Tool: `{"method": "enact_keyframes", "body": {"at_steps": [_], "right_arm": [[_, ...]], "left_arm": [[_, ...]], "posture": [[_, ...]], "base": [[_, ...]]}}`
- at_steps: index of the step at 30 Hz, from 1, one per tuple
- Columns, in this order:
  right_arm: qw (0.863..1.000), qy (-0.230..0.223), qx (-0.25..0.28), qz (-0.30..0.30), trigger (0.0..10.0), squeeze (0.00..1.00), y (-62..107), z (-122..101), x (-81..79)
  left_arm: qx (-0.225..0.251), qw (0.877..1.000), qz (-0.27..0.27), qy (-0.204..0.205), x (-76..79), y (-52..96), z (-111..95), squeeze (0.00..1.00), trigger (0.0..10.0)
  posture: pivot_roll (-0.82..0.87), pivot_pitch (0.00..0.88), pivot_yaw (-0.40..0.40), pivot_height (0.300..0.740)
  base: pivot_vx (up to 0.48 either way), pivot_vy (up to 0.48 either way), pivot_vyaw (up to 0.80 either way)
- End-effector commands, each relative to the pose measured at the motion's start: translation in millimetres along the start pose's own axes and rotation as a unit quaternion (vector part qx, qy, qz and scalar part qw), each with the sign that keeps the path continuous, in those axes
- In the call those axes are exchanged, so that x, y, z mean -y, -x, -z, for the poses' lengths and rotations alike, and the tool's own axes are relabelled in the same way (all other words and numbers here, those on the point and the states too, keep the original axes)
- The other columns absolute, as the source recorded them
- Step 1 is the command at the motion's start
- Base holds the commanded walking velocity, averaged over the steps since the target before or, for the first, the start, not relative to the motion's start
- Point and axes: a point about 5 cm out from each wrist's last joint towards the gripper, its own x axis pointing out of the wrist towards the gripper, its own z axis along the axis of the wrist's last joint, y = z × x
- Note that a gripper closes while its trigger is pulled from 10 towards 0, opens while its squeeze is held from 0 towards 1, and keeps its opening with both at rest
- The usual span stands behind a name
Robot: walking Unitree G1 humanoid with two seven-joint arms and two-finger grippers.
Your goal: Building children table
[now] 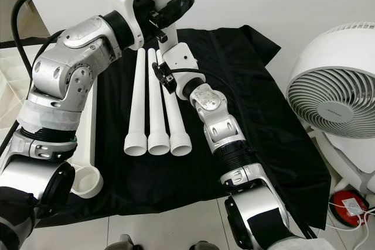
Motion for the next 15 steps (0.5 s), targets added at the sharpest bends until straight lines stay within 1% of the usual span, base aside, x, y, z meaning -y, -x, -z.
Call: {"method": "enact_keyframes", "body": {"at_steps": [1, 5, 8, 9, 15], "right_arm": [[1.0, 0.004, 0.004, -0.01, 0.0, 0.0, -2.7, -2.0, -3.6], [1.0, -0.003, 0.002, -0.008, 0.0, 0.0, -2.7, -0.4, -3.4], [1.0, -0.004, 0.002, -0.006, 0.0, 0.0, -2.7, 0.0, -3.2], [1.0, -0.005, 0.001, -0.002, 0.0, 0.0, -2.6, 0.1, -2.3], [1.0, -0.013, 0.003, 0.01, 0.0, 0.0, -2.5, -0.1, -0.2]], "left_arm": [[0.013, 1.0, -0.008, -0.011, -1.5, -1.9, -7.0, 0.0, 10.0], [0.017, 1.0, -0.007, -0.019, -1.3, -2.2, -7.8, 0.0, 10.0], [0.018, 1.0, -0.006, -0.017, -1.0, -2.3, -7.9, 0.0, 10.0], [0.018, 1.0, -0.003, -0.012, -0.5, -2.1, -7.7, 1.0, 10.0], [0.018, 1.0, 0.009, 0.003, 0.8, -1.4, -7.9, 1.0, 10.0]], "posture": [[-0.06, 0.021, 0.049, 0.74], [-0.06, 0.021, 0.049, 0.74], [-0.06, 0.022, 0.05, 0.74], [-0.06, 0.022, 0.05, 0.74], [-0.05, 0.022, 0.051, 0.74]], "base": [[0.0, 0.0, 0.0], [0.0, 0.0, 0.0], [0.0, 0.0, 0.0], [0.0, 0.0, 0.0], [0.0, 0.0, 0.0]]}}
